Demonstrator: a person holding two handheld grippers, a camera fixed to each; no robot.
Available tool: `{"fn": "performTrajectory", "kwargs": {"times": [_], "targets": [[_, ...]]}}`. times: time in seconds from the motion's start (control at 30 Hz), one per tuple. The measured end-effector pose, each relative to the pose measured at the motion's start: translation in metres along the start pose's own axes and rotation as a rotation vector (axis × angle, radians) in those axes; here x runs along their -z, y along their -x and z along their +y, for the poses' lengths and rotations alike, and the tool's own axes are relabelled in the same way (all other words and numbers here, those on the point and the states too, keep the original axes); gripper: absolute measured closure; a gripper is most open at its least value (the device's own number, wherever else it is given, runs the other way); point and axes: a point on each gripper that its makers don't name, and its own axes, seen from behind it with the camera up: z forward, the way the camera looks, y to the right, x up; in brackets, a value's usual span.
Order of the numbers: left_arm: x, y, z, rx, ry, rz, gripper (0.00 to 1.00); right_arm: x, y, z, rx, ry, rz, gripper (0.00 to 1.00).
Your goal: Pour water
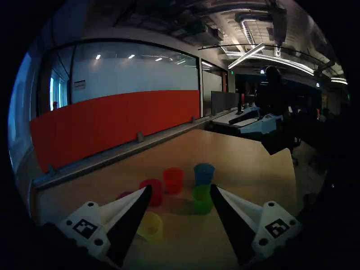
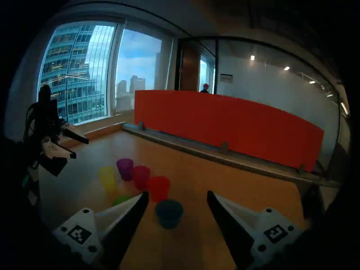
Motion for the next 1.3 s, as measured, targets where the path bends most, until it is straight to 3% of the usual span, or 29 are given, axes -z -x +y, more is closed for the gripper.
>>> {"fn": "performTrajectory", "kwargs": {"times": [0.47, 1.3], "targets": [[-0.022, 0.029, 0.019, -0.005, 0.074, -0.069, 0.04, -0.018, 0.026, -0.001, 0.014, -0.017, -0.057, 0.0], [-0.061, 0.067, 0.04, -0.029, 0.156, -0.17, 0.04, -0.057, 0.083, 0.0, 0.047, -0.057, -0.176, 0.0]]}}
